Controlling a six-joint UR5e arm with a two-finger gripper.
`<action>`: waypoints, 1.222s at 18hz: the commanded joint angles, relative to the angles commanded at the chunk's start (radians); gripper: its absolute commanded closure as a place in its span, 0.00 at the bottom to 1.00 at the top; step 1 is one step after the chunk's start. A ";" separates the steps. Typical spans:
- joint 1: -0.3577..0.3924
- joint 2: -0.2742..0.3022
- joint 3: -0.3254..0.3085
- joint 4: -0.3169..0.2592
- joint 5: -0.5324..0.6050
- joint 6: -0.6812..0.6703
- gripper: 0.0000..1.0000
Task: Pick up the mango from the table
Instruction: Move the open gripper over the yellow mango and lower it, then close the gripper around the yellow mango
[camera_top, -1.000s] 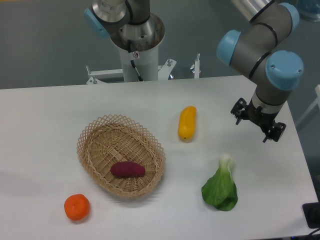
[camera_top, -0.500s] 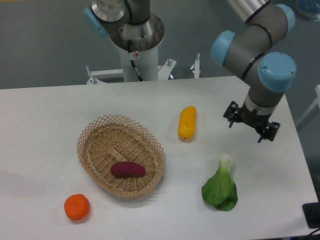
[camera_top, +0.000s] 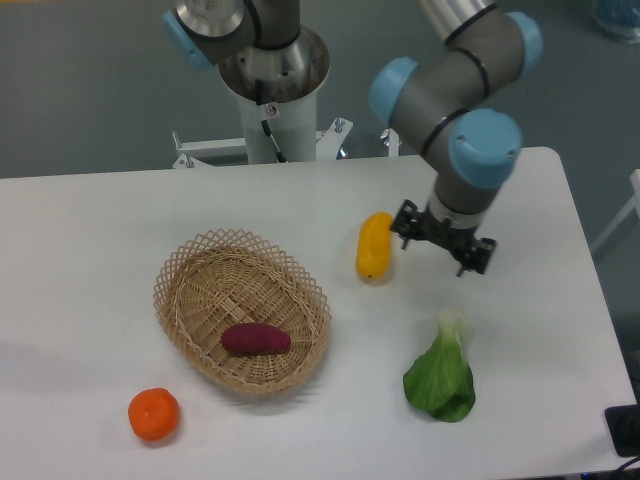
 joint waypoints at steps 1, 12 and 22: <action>-0.002 0.008 -0.020 0.011 0.000 0.000 0.00; -0.020 0.011 -0.132 0.081 0.000 -0.011 0.00; -0.043 -0.001 -0.244 0.316 0.006 -0.014 0.00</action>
